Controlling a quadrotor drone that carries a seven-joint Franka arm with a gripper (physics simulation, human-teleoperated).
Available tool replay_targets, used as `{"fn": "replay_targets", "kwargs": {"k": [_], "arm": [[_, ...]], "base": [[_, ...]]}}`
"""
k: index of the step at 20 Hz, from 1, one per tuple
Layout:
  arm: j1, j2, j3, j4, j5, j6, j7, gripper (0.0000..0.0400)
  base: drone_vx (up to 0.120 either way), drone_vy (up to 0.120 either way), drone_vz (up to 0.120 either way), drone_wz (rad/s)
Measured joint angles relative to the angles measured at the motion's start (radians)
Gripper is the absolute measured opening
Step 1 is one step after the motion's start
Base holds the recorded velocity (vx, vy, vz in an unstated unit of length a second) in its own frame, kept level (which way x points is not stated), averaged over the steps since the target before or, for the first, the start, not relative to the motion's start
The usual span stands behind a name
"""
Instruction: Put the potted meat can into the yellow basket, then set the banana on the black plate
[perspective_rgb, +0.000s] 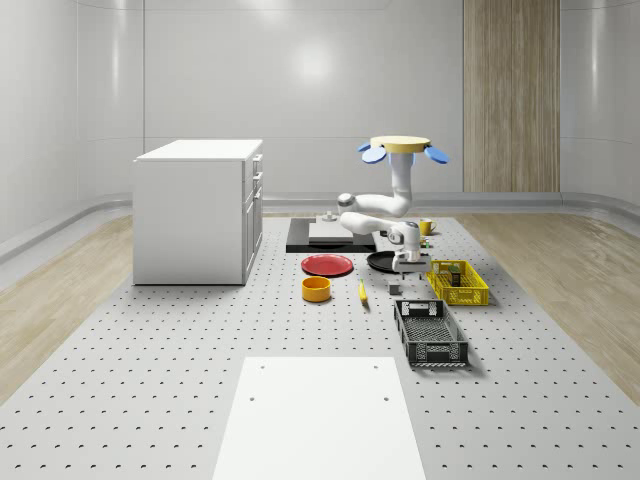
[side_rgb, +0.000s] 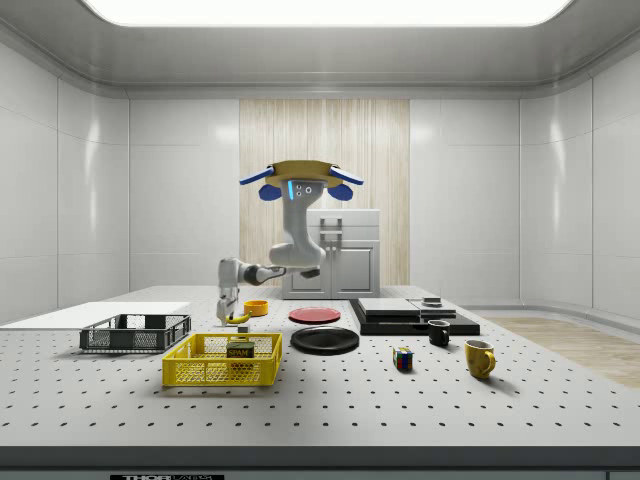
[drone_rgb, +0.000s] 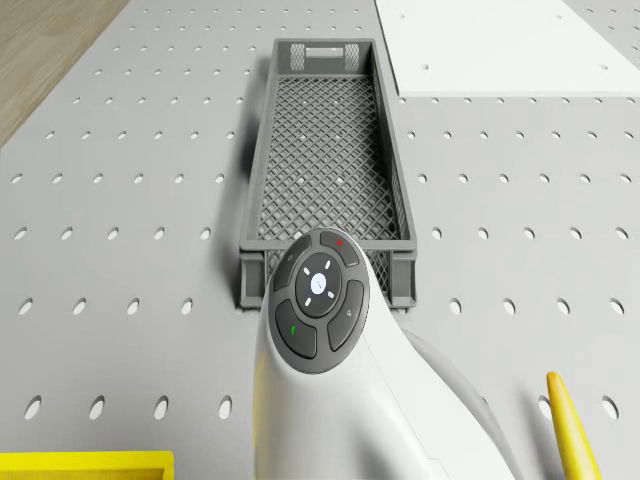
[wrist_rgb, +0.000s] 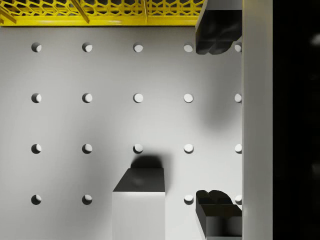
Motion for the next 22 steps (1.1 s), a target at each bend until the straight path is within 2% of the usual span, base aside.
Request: {"fn": "replay_targets", "kwargs": {"k": [16, 19, 22], "arm": [[0.0, 0.0, 0.0, 0.0, 0.0, 0.0, 0.0, 0.04], [0.0, 0.0, 0.0, 0.0, 0.0, 0.0, 0.0, 0.04], [0.0, 0.0, 0.0, 0.0, 0.0, 0.0, 0.0, 0.04]], "base": [[0.0, -0.12, 0.0, 0.0], [0.0, -0.12, -0.12, 0.0], [0.0, -0.12, 0.0, 0.0]]}}
